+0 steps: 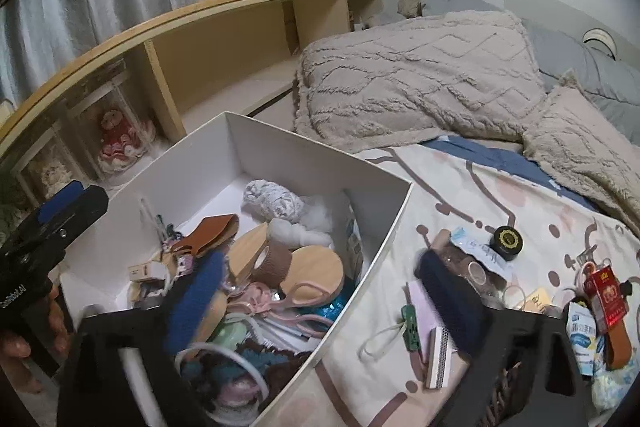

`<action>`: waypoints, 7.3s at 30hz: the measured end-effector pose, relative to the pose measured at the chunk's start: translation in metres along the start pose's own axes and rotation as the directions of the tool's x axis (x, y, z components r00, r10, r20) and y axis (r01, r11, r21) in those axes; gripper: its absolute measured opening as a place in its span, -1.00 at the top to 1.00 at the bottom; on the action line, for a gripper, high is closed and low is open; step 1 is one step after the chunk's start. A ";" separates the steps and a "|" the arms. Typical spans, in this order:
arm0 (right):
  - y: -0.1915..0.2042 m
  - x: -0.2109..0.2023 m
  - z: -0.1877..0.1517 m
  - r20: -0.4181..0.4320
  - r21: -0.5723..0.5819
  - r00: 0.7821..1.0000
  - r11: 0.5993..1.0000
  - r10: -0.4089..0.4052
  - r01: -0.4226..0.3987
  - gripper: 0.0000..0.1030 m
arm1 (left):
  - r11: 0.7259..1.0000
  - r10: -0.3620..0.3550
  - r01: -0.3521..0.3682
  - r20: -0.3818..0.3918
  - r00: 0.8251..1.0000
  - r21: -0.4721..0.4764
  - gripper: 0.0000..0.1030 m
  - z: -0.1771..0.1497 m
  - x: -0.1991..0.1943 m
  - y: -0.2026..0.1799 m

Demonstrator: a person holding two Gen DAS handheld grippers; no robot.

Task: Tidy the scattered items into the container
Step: 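Withdraw both grippers up out of the shoe box, then move both grippers back over the item pile on the bed, then close the right gripper on the white knobbed base while the left grasps a green clothespin, then lift the white base with the right gripper while the left lifts the clothespin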

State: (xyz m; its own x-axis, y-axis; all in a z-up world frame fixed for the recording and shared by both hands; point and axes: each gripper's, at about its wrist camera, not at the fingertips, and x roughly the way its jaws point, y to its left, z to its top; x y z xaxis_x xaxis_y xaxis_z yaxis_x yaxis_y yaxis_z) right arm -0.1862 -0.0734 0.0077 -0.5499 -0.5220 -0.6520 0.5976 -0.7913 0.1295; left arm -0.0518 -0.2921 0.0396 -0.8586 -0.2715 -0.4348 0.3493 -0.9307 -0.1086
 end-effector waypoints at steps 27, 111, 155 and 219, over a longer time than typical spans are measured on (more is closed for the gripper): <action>-0.021 -0.060 -0.018 0.133 0.021 0.985 0.994 -0.111 0.109 -1.00 | 0.995 -0.068 0.067 0.016 0.998 0.067 -1.00 -0.001 -0.025 -0.036; -0.228 -0.150 -0.224 -0.088 0.317 0.895 0.839 -0.438 0.442 -1.00 | 0.776 -0.444 0.567 -0.401 0.801 0.275 -1.00 -0.162 0.032 -0.258; -0.200 -0.054 -0.189 -0.098 0.325 0.979 0.924 -0.178 0.200 0.17 | 0.808 -0.379 0.542 -0.498 0.780 0.233 -0.29 -0.196 0.067 -0.262; -0.157 -0.121 -0.274 -0.160 0.202 0.967 0.953 -0.197 0.228 -0.29 | 0.778 -0.330 0.534 -0.509 0.795 0.330 0.10 -0.226 -0.015 -0.259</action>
State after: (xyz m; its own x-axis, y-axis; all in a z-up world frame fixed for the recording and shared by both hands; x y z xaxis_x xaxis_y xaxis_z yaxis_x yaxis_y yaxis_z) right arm -0.0540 0.2012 -0.1387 -0.5563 -0.2978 -0.7758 0.3263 -0.9369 0.1256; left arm -0.0444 0.0086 -0.1281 -0.6070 0.2160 -0.7648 -0.3104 -0.9504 -0.0221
